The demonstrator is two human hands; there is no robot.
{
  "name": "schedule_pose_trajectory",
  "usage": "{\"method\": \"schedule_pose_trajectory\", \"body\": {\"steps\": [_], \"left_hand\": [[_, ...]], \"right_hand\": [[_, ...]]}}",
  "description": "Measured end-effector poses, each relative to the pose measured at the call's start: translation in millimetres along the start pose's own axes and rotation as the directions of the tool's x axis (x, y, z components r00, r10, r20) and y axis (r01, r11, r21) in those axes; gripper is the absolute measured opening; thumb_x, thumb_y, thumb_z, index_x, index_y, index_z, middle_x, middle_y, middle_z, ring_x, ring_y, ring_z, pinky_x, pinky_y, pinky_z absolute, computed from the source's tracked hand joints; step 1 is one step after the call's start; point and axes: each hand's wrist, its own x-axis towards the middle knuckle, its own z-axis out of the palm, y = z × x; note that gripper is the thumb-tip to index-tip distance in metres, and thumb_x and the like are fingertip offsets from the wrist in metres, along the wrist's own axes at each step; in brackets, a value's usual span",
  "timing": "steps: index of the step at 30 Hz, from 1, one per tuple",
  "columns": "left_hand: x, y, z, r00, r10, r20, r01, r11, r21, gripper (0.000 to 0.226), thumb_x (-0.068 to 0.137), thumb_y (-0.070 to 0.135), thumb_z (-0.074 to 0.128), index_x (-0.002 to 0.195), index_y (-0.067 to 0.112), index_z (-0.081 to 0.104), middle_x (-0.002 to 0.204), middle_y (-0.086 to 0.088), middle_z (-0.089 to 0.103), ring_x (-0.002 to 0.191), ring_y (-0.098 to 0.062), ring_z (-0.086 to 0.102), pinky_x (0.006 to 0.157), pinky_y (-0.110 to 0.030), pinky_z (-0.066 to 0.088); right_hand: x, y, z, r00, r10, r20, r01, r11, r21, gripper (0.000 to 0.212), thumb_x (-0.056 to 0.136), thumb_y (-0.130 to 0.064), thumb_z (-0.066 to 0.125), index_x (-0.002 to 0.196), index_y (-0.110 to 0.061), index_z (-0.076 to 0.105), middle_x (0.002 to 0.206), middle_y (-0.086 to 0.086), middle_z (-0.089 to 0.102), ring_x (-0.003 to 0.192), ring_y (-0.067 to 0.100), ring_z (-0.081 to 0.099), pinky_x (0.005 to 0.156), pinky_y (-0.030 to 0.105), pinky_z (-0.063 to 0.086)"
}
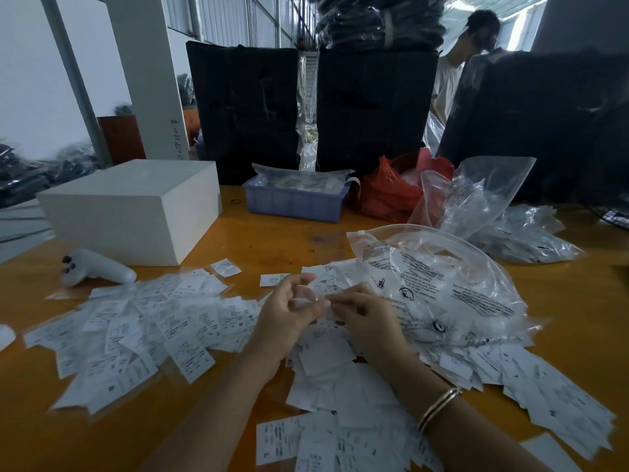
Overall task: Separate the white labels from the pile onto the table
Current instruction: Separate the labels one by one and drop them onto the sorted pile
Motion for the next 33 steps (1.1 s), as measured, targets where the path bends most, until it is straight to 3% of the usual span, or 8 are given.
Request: {"method": "schedule_pose_trajectory", "body": {"steps": [3, 6, 9, 13, 16, 22, 26, 33], "left_hand": [[2.0, -0.9, -1.0, 0.99, -0.134, 0.054, 0.142, 0.968, -0.207, 0.057, 0.063, 0.043, 0.076, 0.114, 0.023, 0.058, 0.11, -0.001, 0.066, 0.098, -0.016, 0.066, 0.074, -0.024, 0.054], [3.3, -2.8, -0.1, 0.986, -0.164, 0.007, 0.16, 0.949, -0.271, 0.021, 0.08, 0.023, 0.071, 0.1, 0.017, 0.067, 0.097, -0.002, 0.072, 0.088, -0.011, 0.069, 0.067, -0.018, 0.052], [5.7, -4.7, -2.9, 0.985, -0.16, -0.062, 0.133, 0.942, -0.309, 0.012, 0.089, 0.021, 0.063, 0.098, 0.015, 0.068, 0.095, 0.005, 0.074, 0.09, -0.007, 0.068, 0.074, -0.022, 0.05], [5.8, -2.6, -7.0, 0.993, -0.038, -0.112, 0.019, 0.987, -0.161, 0.006, 0.088, 0.021, 0.065, 0.093, 0.017, 0.065, 0.087, 0.011, 0.074, 0.084, -0.002, 0.068, 0.069, -0.015, 0.052], [4.8, -2.5, -6.5, 0.99, 0.097, -0.1, -0.096, 0.995, 0.017, 0.006, 0.084, 0.019, 0.07, 0.084, 0.024, 0.066, 0.077, 0.011, 0.071, 0.074, 0.0, 0.065, 0.063, -0.007, 0.048], [2.6, -2.2, -5.9, 0.956, 0.292, 0.03, -0.286, 0.9, 0.33, 0.018, 0.079, 0.022, 0.073, 0.077, 0.038, 0.065, 0.072, 0.015, 0.065, 0.07, 0.002, 0.058, 0.062, -0.008, 0.046], [1.9, -1.5, -5.0, 0.963, 0.264, 0.047, -0.263, 0.895, 0.359, 0.013, 0.078, 0.025, 0.074, 0.077, 0.036, 0.066, 0.077, 0.021, 0.064, 0.077, 0.011, 0.058, 0.067, -0.004, 0.044], [1.9, -1.5, -5.8, 0.957, 0.287, 0.048, -0.283, 0.881, 0.378, 0.01, 0.078, 0.026, 0.075, 0.078, 0.034, 0.068, 0.077, 0.021, 0.064, 0.078, 0.009, 0.058, 0.066, -0.004, 0.044]], "right_hand": [[-0.8, -1.8, -2.3, 0.997, 0.017, -0.071, -0.005, 0.985, 0.173, 0.024, 0.086, 0.001, 0.062, 0.088, -0.021, 0.072, 0.085, -0.007, 0.061, 0.076, 0.006, 0.062, 0.076, 0.025, 0.054], [-0.1, 1.4, -4.9, 0.996, 0.017, -0.085, 0.001, 0.98, 0.198, 0.025, 0.086, 0.002, 0.063, 0.091, -0.02, 0.072, 0.088, -0.003, 0.061, 0.082, 0.015, 0.062, 0.081, 0.031, 0.055], [1.3, 1.5, -4.5, 0.997, 0.047, -0.067, -0.028, 0.967, 0.252, 0.026, 0.085, -0.001, 0.064, 0.101, -0.02, 0.069, 0.1, 0.005, 0.057, 0.091, 0.027, 0.062, 0.082, 0.034, 0.056], [1.1, 0.4, -7.5, 0.986, 0.025, -0.167, 0.032, 0.943, 0.33, 0.041, 0.088, 0.004, 0.058, 0.104, -0.034, 0.062, 0.109, 0.001, 0.055, 0.087, 0.014, 0.068, 0.069, 0.021, 0.056], [1.2, 1.5, -11.9, 0.971, 0.03, -0.235, 0.078, 0.897, 0.436, 0.05, 0.088, 0.004, 0.057, 0.11, -0.041, 0.059, 0.099, -0.001, 0.063, 0.081, 0.012, 0.069, 0.067, 0.02, 0.054], [0.1, -2.2, -14.6, 0.98, 0.073, -0.183, 0.046, 0.818, 0.574, 0.022, 0.087, -0.003, 0.061, 0.081, -0.021, 0.072, 0.087, 0.007, 0.072, 0.077, 0.018, 0.066, 0.065, 0.02, 0.053], [-1.2, -5.9, -14.6, 0.991, 0.034, -0.129, 0.054, 0.782, 0.621, 0.006, 0.078, -0.017, 0.068, 0.078, -0.019, 0.073, 0.089, 0.008, 0.072, 0.083, 0.019, 0.069, 0.068, 0.021, 0.054], [-1.2, -6.5, -10.7, 0.993, -0.002, -0.121, 0.062, 0.869, 0.492, 0.034, 0.088, 0.002, 0.059, 0.074, -0.025, 0.075, 0.08, -0.003, 0.072, 0.074, 0.011, 0.069, 0.063, 0.017, 0.053]]}}
